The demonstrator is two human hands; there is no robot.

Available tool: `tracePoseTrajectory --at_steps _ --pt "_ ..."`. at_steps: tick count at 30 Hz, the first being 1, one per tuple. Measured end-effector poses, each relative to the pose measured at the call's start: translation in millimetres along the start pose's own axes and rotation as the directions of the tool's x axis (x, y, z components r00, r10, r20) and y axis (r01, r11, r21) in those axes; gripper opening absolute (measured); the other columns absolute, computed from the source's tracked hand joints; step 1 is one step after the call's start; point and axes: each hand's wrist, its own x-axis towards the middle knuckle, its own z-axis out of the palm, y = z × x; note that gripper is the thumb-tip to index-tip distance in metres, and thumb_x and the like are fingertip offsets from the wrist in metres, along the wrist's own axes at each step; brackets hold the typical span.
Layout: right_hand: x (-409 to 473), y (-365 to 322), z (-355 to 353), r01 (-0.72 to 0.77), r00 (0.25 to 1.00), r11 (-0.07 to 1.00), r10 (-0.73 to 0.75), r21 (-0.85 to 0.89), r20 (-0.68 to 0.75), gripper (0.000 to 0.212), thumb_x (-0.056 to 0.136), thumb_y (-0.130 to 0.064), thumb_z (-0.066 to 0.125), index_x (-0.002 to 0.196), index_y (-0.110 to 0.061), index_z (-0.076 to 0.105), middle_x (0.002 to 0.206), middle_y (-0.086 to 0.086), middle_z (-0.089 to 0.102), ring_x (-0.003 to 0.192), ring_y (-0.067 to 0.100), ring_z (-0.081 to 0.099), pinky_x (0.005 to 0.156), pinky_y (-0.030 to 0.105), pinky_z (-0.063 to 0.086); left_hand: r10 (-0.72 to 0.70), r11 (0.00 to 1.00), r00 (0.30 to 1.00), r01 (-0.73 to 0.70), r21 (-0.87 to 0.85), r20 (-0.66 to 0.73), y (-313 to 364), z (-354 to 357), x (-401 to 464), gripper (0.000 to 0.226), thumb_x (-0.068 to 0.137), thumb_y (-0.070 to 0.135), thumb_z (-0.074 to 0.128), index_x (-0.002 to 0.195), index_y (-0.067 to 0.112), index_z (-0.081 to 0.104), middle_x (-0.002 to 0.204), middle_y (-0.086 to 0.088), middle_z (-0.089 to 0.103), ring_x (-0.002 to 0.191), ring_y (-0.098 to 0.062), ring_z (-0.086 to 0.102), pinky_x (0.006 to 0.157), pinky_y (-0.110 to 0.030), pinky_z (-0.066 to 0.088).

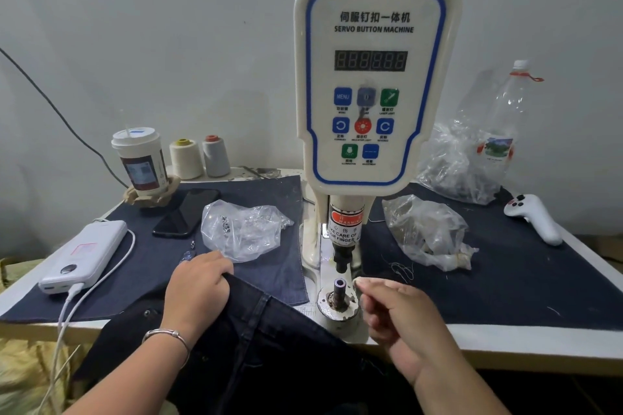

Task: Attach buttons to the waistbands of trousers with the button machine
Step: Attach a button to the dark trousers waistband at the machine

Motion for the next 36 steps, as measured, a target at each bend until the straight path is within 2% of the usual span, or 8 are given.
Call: tracePoseTrajectory --at_steps 4,9,13,21,23,26,31,36 --pt "2 -1 14 -0.085 0.996 0.985 0.087 0.151 -0.001 0.006 0.085 -0.001 0.064 0.079 -0.001 0.063 0.047 0.002 0.051 0.032 0.007 0.038 0.032 0.013 0.021 -0.007 1.0 1.0 0.007 -0.004 0.017 0 0 0 0.015 0.056 0.005 0.034 0.052 0.015 0.044 0.06 -0.002 0.053 0.063 -0.031 0.052 0.058 -0.035 0.031" --pt "2 -7 22 -0.193 0.981 0.945 0.19 0.263 0.037 0.009 0.086 -0.002 0.062 0.076 -0.002 0.061 0.046 0.002 0.05 0.03 0.006 0.038 0.028 0.013 0.019 0.003 1.0 1.0 -0.003 0.001 -0.008 0 1 0 0.016 0.056 0.004 0.034 0.052 0.008 0.049 0.059 -0.002 0.052 0.061 -0.03 0.051 0.057 -0.033 0.027" --pt "2 -9 27 -0.258 0.966 0.902 0.247 0.347 0.077 0.018 0.09 -0.001 0.054 0.074 -0.004 0.057 0.043 0.002 0.049 0.028 0.007 0.038 0.028 0.01 0.018 0.015 1.0 1.0 -0.015 0.001 -0.026 -1 2 0 0.016 0.055 0.002 0.034 0.052 0.007 0.049 0.057 -0.003 0.052 0.058 -0.029 0.049 0.056 -0.035 0.03" --pt "-2 -12 25 -0.333 0.943 0.841 0.296 0.427 0.152 0.006 0.087 -0.002 0.055 0.082 -0.002 0.058 0.043 0.0 0.048 0.027 0.006 0.036 0.027 0.01 0.018 0.019 1.0 1.0 -0.019 0.006 -0.024 -2 3 0 0.015 0.056 0.002 0.034 0.051 0.013 0.044 0.058 -0.003 0.052 0.059 -0.03 0.05 0.057 -0.033 0.026" --pt "-4 -13 25 -0.334 0.942 0.832 0.29 0.443 0.167 0.002 0.078 0.001 0.057 0.078 -0.001 0.058 0.044 0.0 0.048 0.027 0.006 0.035 0.028 0.009 0.018 0.023 1.0 0.999 -0.023 -0.001 -0.025 -2 3 0 0.017 0.056 0.003 0.034 0.053 0.019 0.039 0.058 -0.002 0.052 0.059 -0.029 0.049 0.057 -0.032 0.024" --pt "-9 -16 25 -0.337 0.942 0.805 0.281 0.488 0.186 0.012 0.063 0.0 0.057 0.075 0.001 0.059 0.044 0.0 0.047 0.027 0.006 0.034 0.029 0.008 0.018 0.019 1.0 1.0 -0.019 -0.002 -0.02 -2 3 1 0.016 0.056 0.004 0.033 0.054 0.02 0.036 0.059 0.001 0.05 0.06 -0.025 0.044 0.058 -0.033 0.023" --pt "-16 -18 24 -0.372 0.928 0.74 0.288 0.561 0.236 0.006 0.069 -0.001 0.053 0.073 0.001 0.057 0.045 -0.001 0.046 0.026 0.006 0.033 0.029 0.008 0.018 0.021 1.0 1.0 -0.021 0.001 -0.012 -3 4 1 0.017 0.056 0.004 0.034 0.054 0.02 0.037 0.059 -0.002 0.052 0.06 -0.029 0.048 0.057 -0.034 0.028" --pt "-19 -17 27 -0.373 0.928 0.732 0.283 0.57 0.244 0.004 0.073 -0.001 0.052 0.075 0.0 0.056 0.044 -0.003 0.042 0.026 0.006 0.031 0.029 0.009 0.018 0.005 1.0 1.0 -0.005 -0.004 -0.006 -2 3 1 0.017 0.056 0.005 0.033 0.054 0.021 0.037 0.06 -0.002 0.053 0.062 -0.029 0.049 0.057 -0.034 0.028"
